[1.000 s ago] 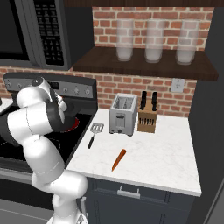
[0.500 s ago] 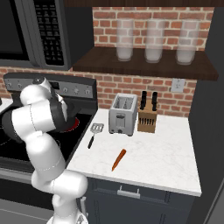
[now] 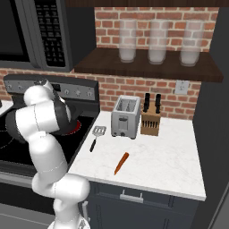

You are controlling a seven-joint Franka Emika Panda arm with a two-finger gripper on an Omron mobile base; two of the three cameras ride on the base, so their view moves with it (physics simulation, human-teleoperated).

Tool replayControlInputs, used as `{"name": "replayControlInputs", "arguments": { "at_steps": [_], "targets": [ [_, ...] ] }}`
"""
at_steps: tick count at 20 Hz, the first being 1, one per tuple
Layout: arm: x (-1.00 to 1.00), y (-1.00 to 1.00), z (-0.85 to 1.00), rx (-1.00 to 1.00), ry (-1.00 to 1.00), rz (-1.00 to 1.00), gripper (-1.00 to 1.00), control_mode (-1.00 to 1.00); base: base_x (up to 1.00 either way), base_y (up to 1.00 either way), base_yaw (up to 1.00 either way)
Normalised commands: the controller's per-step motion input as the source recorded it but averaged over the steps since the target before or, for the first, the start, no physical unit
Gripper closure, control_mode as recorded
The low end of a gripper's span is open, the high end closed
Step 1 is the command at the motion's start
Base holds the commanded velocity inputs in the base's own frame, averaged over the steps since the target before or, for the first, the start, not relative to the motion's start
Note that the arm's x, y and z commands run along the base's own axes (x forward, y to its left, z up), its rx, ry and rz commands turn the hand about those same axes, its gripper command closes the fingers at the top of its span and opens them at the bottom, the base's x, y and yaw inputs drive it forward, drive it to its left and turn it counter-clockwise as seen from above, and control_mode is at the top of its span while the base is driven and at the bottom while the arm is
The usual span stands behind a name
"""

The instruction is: Put the carrot and carrot in the pot. Retrieve the spatula and lightly stir the vegetables in the pot.

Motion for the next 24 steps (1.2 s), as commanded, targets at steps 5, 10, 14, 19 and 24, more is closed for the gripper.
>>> {"name": "replayControlInputs", "arguments": {
  "at_steps": [5,10,14,19,24],
  "targets": [
    [-0.04,0.0,0.03,0.0,0.0,0.0,-1.0,-1.0,0.0,0.0,0.0],
    [-0.65,-0.08,0.35,0.0,0.0,-0.04,-1.0,-1.0,0.0,0.0,0.0],
    [-0.87,-0.06,0.42,0.0,-0.02,0.0,-1.0,-1.0,0.0,0.0,0.0],
    [-0.94,-0.26,0.5,0.0,-0.03,0.0,-1.0,-1.0,0.0,0.0,0.0],
    [-0.97,-0.66,0.4,0.0,0.02,0.0,-1.0,-1.0,0.0,0.0,0.0]
  ]
}}
